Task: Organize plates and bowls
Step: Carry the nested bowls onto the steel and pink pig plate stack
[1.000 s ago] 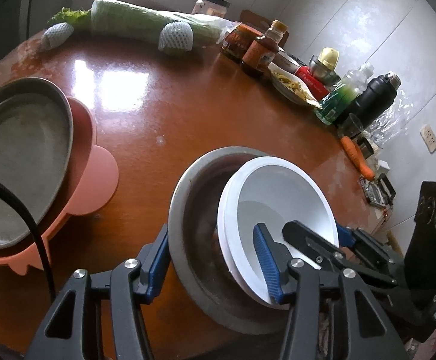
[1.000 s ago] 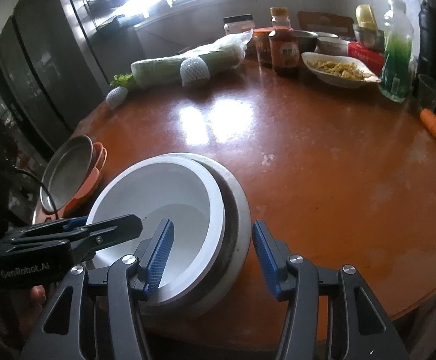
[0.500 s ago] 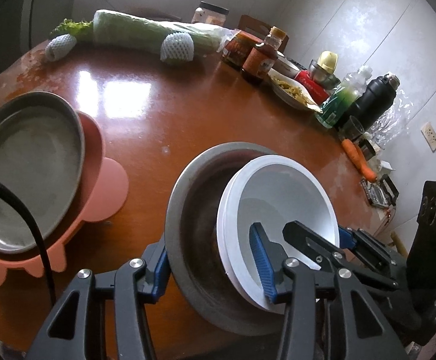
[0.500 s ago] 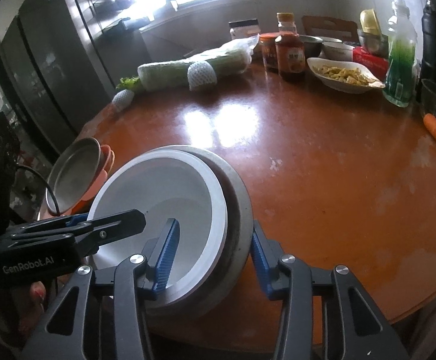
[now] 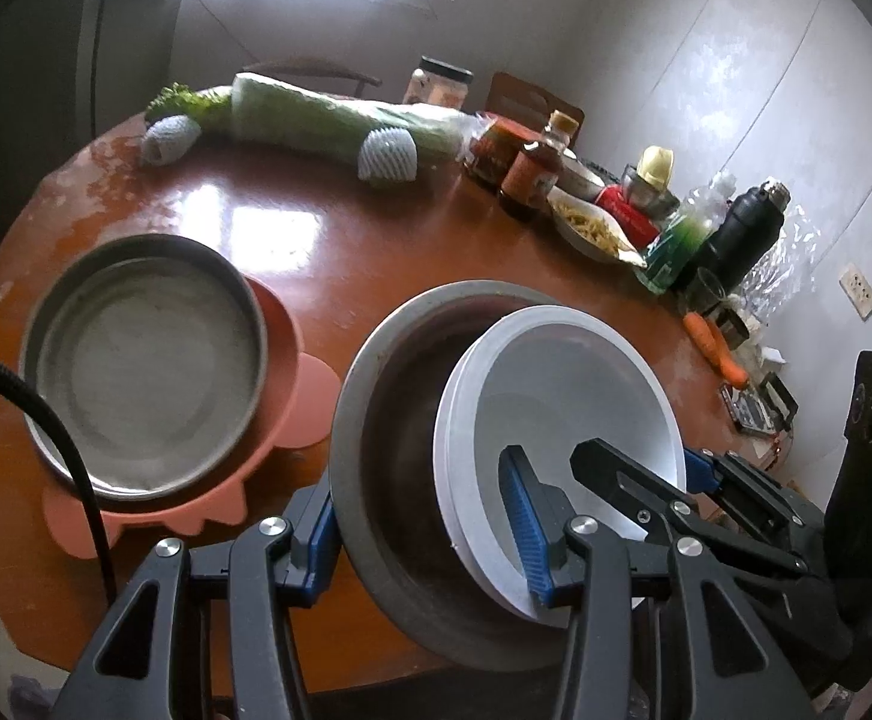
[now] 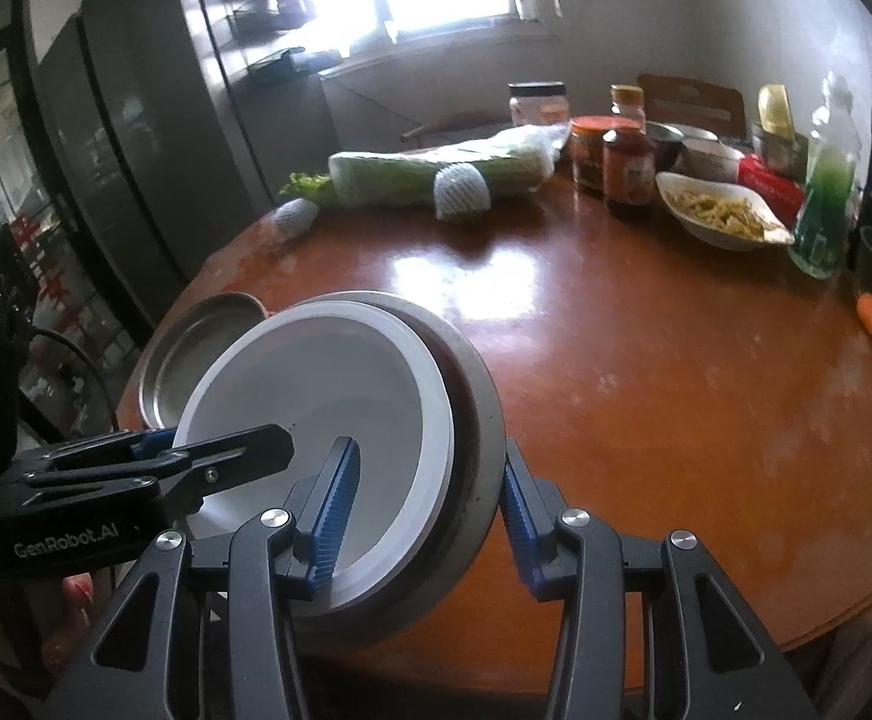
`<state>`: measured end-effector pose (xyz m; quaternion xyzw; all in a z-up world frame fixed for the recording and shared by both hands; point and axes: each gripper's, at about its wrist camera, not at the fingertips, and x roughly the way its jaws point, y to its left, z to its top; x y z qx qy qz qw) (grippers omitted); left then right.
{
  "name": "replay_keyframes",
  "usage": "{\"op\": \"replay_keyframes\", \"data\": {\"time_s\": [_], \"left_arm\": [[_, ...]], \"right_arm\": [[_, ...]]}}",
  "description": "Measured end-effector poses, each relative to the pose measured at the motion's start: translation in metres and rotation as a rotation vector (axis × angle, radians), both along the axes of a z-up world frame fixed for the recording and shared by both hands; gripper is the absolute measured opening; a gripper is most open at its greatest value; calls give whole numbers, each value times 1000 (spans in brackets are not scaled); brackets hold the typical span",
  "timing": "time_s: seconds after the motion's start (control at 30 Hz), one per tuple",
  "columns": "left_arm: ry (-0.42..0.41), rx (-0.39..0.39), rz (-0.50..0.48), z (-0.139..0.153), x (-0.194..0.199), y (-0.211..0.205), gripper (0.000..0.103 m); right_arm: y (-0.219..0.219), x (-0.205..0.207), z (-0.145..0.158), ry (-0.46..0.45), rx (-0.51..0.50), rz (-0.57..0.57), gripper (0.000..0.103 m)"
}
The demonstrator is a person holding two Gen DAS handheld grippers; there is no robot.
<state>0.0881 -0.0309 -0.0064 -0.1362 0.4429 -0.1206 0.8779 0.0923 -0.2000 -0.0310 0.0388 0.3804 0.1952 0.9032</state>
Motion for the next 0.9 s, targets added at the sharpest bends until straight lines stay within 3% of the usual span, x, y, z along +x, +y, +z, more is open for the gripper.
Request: {"op": "replay_keyframes", "data": {"time_s": [0.53,0.9], "left_arm": [[-63,-8,75,19,-19,39,48],[-81,-8,160,21,-23,88,48]], "right_arm": [[41,-6,20,-49,-34,61,47],[91,8,29,-78,-52,150,47]]}}
